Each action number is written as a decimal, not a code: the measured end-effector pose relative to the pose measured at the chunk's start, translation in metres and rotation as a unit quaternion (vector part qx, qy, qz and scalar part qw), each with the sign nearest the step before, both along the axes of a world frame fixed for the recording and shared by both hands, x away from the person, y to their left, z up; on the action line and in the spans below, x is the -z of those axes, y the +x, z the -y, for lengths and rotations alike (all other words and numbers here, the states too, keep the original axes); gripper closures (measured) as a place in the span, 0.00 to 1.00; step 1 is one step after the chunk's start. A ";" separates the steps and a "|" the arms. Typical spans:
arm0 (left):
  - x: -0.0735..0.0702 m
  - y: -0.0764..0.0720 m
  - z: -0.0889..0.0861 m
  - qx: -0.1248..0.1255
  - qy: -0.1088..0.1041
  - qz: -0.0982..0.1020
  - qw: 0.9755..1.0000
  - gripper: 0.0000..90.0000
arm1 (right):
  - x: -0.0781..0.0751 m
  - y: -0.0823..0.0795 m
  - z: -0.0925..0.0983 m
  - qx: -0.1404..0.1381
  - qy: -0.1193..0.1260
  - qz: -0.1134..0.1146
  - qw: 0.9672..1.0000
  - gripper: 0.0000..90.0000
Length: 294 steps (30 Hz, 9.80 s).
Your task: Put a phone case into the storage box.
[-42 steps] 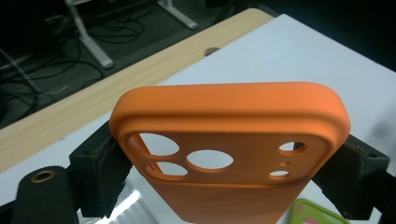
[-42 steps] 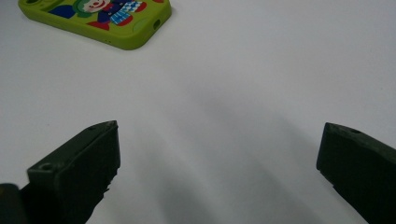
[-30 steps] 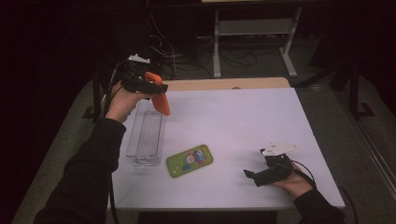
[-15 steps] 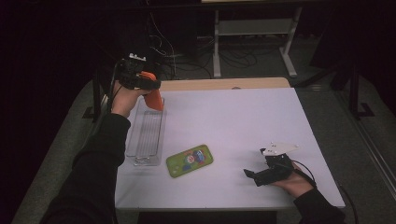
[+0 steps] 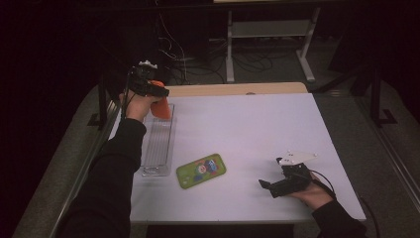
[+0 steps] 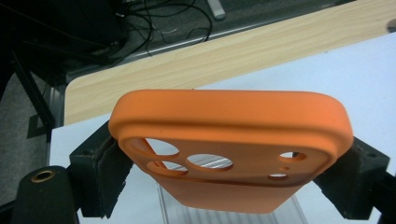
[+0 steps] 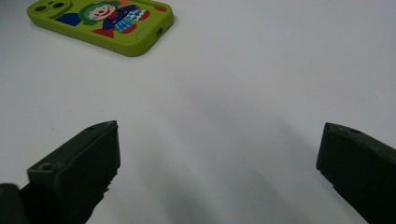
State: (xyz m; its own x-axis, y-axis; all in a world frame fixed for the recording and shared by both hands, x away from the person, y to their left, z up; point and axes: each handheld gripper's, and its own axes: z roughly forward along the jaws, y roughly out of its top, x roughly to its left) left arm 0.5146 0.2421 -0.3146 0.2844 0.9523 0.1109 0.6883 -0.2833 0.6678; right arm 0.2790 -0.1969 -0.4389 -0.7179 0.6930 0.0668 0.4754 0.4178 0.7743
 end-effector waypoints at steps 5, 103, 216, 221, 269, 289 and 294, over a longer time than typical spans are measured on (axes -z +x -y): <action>0.009 0.005 0.001 -0.009 0.004 -0.012 1.000 0.15 | 0.000 0.000 -0.001 -0.001 0.000 0.001 1.000 0.00; 0.049 -0.170 0.069 0.279 -0.147 -0.004 0.949 0.01 | -0.005 0.001 -0.004 -0.002 0.012 0.001 1.000 0.00; 0.058 -0.171 0.029 0.333 -0.164 0.022 0.928 0.00 | -0.021 0.011 -0.043 -0.064 -0.017 -0.071 0.995 0.00; 0.058 -0.172 0.029 0.331 -0.164 0.023 0.929 0.00 | -0.028 0.016 -0.059 -0.081 -0.016 -0.065 0.994 0.00; 0.057 -0.172 0.029 0.334 -0.171 0.020 0.927 0.00 | 0.001 0.024 -0.185 -0.193 -0.133 -0.042 0.971 0.09; 0.057 -0.173 0.030 0.337 -0.172 0.018 0.925 0.00 | 0.004 0.021 -0.186 -0.194 -0.141 -0.044 0.970 0.16; 0.056 -0.173 0.030 0.341 -0.176 0.022 0.923 0.00 | 0.001 0.022 -0.182 -0.201 -0.140 -0.032 0.969 0.17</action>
